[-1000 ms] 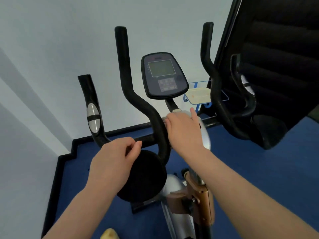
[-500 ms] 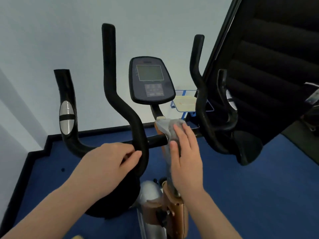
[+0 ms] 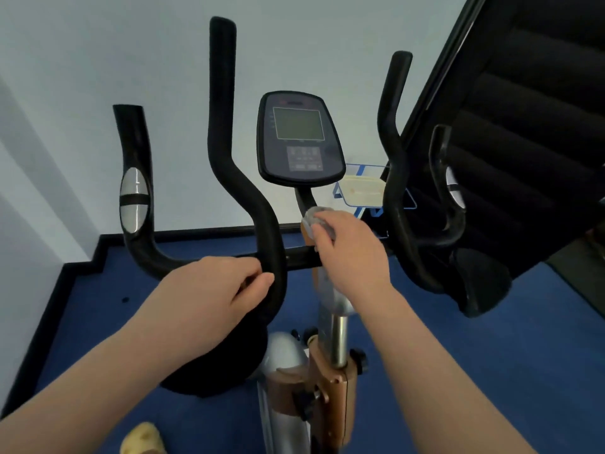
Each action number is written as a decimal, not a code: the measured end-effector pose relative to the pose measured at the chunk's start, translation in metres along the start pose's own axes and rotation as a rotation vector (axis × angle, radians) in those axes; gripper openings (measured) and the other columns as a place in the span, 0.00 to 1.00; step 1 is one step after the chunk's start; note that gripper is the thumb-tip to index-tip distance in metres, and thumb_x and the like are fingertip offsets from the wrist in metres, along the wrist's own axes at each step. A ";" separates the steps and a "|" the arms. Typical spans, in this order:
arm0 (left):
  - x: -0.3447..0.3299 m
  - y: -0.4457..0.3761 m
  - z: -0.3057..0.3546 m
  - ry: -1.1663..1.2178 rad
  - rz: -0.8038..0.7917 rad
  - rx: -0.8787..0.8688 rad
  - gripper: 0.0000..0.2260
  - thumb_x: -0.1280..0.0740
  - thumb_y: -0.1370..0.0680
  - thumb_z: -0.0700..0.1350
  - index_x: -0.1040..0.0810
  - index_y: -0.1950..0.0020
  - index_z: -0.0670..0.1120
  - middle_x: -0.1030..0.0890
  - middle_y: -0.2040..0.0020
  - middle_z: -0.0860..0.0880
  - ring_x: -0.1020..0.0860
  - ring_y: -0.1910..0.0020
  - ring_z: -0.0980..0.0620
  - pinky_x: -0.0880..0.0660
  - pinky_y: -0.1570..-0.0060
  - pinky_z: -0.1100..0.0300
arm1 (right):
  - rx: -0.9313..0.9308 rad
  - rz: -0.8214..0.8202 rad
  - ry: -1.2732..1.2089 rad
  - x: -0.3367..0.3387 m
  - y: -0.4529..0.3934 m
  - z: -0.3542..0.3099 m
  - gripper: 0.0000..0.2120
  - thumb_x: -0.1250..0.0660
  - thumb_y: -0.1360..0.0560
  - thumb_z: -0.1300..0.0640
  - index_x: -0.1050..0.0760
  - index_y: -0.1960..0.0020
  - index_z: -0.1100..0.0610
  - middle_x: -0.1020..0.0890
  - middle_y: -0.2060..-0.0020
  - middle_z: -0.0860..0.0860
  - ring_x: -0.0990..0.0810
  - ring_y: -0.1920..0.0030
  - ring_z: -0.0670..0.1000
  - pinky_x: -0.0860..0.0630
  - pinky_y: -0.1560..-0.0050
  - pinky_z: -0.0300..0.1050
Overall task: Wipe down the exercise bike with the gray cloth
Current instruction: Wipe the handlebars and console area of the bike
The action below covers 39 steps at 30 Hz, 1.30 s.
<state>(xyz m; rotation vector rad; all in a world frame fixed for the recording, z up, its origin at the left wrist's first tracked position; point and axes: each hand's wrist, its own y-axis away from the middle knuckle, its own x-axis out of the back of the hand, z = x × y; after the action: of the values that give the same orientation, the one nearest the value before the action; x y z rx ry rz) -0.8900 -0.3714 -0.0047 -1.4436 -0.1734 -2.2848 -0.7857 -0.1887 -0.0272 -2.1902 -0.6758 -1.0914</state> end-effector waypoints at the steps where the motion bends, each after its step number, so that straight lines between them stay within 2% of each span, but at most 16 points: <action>1: 0.000 0.002 0.000 -0.002 0.009 -0.007 0.18 0.50 0.23 0.62 0.30 0.64 0.53 0.24 0.67 0.54 0.25 0.67 0.58 0.29 0.66 0.61 | 0.048 0.004 0.040 0.000 0.002 0.003 0.13 0.42 0.19 0.49 0.23 0.38 0.49 0.22 0.40 0.44 0.27 0.40 0.47 0.31 0.49 0.42; 3: -0.002 0.003 0.000 -0.020 0.033 -0.022 0.18 0.51 0.23 0.62 0.31 0.63 0.53 0.24 0.67 0.54 0.25 0.66 0.57 0.30 0.66 0.62 | 0.085 -0.054 0.025 0.006 0.000 0.005 0.14 0.42 0.19 0.49 0.23 0.38 0.48 0.21 0.41 0.44 0.26 0.41 0.47 0.31 0.50 0.42; 6: -0.002 0.001 0.001 -0.022 0.023 -0.019 0.18 0.51 0.23 0.61 0.31 0.63 0.53 0.25 0.67 0.54 0.26 0.67 0.56 0.29 0.65 0.59 | -0.066 -0.250 0.019 0.012 -0.031 -0.005 0.14 0.43 0.20 0.50 0.21 0.43 0.50 0.17 0.49 0.47 0.22 0.48 0.51 0.27 0.51 0.47; 8: -0.002 0.001 0.001 -0.006 0.005 -0.012 0.18 0.50 0.22 0.61 0.30 0.62 0.53 0.25 0.68 0.54 0.26 0.67 0.56 0.28 0.65 0.58 | -0.067 -0.260 0.085 0.007 -0.034 -0.011 0.13 0.44 0.20 0.52 0.21 0.44 0.51 0.18 0.51 0.47 0.21 0.50 0.53 0.27 0.54 0.48; 10: -0.001 0.002 -0.001 -0.009 0.004 -0.017 0.18 0.50 0.22 0.61 0.30 0.62 0.53 0.24 0.68 0.54 0.26 0.68 0.57 0.30 0.67 0.61 | 0.055 -0.078 0.210 -0.002 -0.013 -0.009 0.11 0.42 0.20 0.53 0.22 0.46 0.51 0.19 0.53 0.46 0.22 0.52 0.51 0.31 0.58 0.46; 13: -0.002 0.002 0.000 -0.001 0.014 -0.025 0.18 0.50 0.22 0.62 0.31 0.63 0.53 0.25 0.67 0.53 0.26 0.68 0.57 0.33 0.69 0.63 | 0.198 0.171 0.195 -0.006 0.026 -0.005 0.07 0.36 0.22 0.57 0.21 0.48 0.52 0.19 0.53 0.45 0.25 0.54 0.47 0.31 0.53 0.44; 16: -0.001 -0.002 -0.001 0.012 -0.023 -0.012 0.18 0.50 0.23 0.62 0.31 0.63 0.53 0.25 0.68 0.54 0.26 0.68 0.58 0.31 0.67 0.60 | 0.136 0.146 0.153 -0.004 0.005 -0.013 0.09 0.40 0.19 0.55 0.21 0.49 0.51 0.18 0.61 0.47 0.27 0.62 0.48 0.31 0.51 0.45; 18: -0.001 -0.003 -0.003 0.032 -0.040 0.003 0.18 0.49 0.23 0.62 0.30 0.62 0.53 0.24 0.67 0.53 0.26 0.67 0.58 0.28 0.65 0.58 | 0.074 0.138 0.169 -0.006 0.002 -0.021 0.12 0.43 0.17 0.54 0.21 0.49 0.50 0.19 0.65 0.48 0.30 0.64 0.48 0.33 0.37 0.48; 20: -0.001 -0.002 -0.003 0.013 -0.029 0.001 0.18 0.50 0.22 0.62 0.30 0.63 0.53 0.24 0.67 0.53 0.26 0.67 0.58 0.30 0.66 0.59 | 0.107 0.200 0.166 -0.011 0.016 -0.026 0.11 0.42 0.18 0.56 0.21 0.50 0.50 0.18 0.65 0.47 0.29 0.60 0.50 0.35 0.32 0.48; 23: -0.004 0.000 -0.001 -0.053 -0.008 -0.026 0.17 0.52 0.23 0.62 0.33 0.62 0.54 0.26 0.66 0.54 0.27 0.67 0.58 0.34 0.68 0.62 | 0.188 0.386 0.178 -0.016 0.050 -0.033 0.08 0.35 0.23 0.58 0.18 0.49 0.51 0.15 0.59 0.44 0.31 0.47 0.50 0.27 0.40 0.46; 25: -0.004 -0.001 -0.001 -0.043 -0.019 -0.027 0.17 0.52 0.22 0.61 0.33 0.62 0.54 0.26 0.66 0.54 0.27 0.67 0.58 0.33 0.68 0.62 | 0.147 0.300 0.188 -0.017 0.039 -0.037 0.10 0.39 0.20 0.57 0.20 0.47 0.50 0.15 0.61 0.46 0.26 0.50 0.49 0.33 0.31 0.49; 26: -0.004 -0.002 -0.001 -0.035 -0.028 -0.024 0.17 0.50 0.21 0.61 0.33 0.63 0.53 0.26 0.67 0.54 0.27 0.68 0.58 0.34 0.69 0.62 | 0.101 0.191 0.223 -0.017 0.031 -0.042 0.12 0.44 0.17 0.55 0.21 0.45 0.49 0.16 0.62 0.46 0.23 0.54 0.48 0.43 0.25 0.47; 28: -0.002 -0.003 -0.002 -0.023 -0.038 -0.018 0.17 0.49 0.20 0.60 0.33 0.63 0.53 0.26 0.68 0.53 0.27 0.68 0.57 0.35 0.69 0.61 | 0.050 0.065 0.276 -0.019 0.023 -0.046 0.17 0.53 0.16 0.52 0.25 0.42 0.46 0.17 0.61 0.46 0.20 0.54 0.48 0.58 0.23 0.45; 33: -0.003 0.000 -0.001 -0.058 -0.025 -0.027 0.16 0.49 0.20 0.60 0.32 0.61 0.53 0.25 0.66 0.54 0.27 0.67 0.58 0.32 0.68 0.62 | 0.117 0.174 0.159 -0.017 0.052 -0.036 0.15 0.43 0.20 0.57 0.23 0.37 0.49 0.16 0.52 0.43 0.19 0.49 0.45 0.53 0.23 0.54; 37: -0.001 -0.002 -0.001 -0.001 -0.054 0.001 0.17 0.47 0.20 0.59 0.29 0.60 0.51 0.25 0.68 0.53 0.27 0.68 0.57 0.30 0.66 0.58 | 0.026 0.063 0.306 -0.019 0.022 -0.045 0.14 0.50 0.17 0.53 0.25 0.44 0.47 0.20 0.65 0.46 0.21 0.59 0.49 0.61 0.23 0.49; 39: 0.001 -0.001 -0.002 0.068 -0.050 0.025 0.16 0.45 0.21 0.59 0.27 0.61 0.52 0.26 0.69 0.54 0.27 0.69 0.57 0.34 0.68 0.59 | 0.011 0.060 0.294 -0.024 0.022 -0.046 0.14 0.51 0.17 0.53 0.26 0.46 0.47 0.21 0.66 0.46 0.21 0.60 0.49 0.61 0.24 0.46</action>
<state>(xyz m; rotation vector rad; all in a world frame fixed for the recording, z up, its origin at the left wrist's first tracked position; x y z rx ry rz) -0.8926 -0.3718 -0.0049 -1.3608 -0.2191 -2.3596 -0.8085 -0.2402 -0.0303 -1.9715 -0.4804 -1.3390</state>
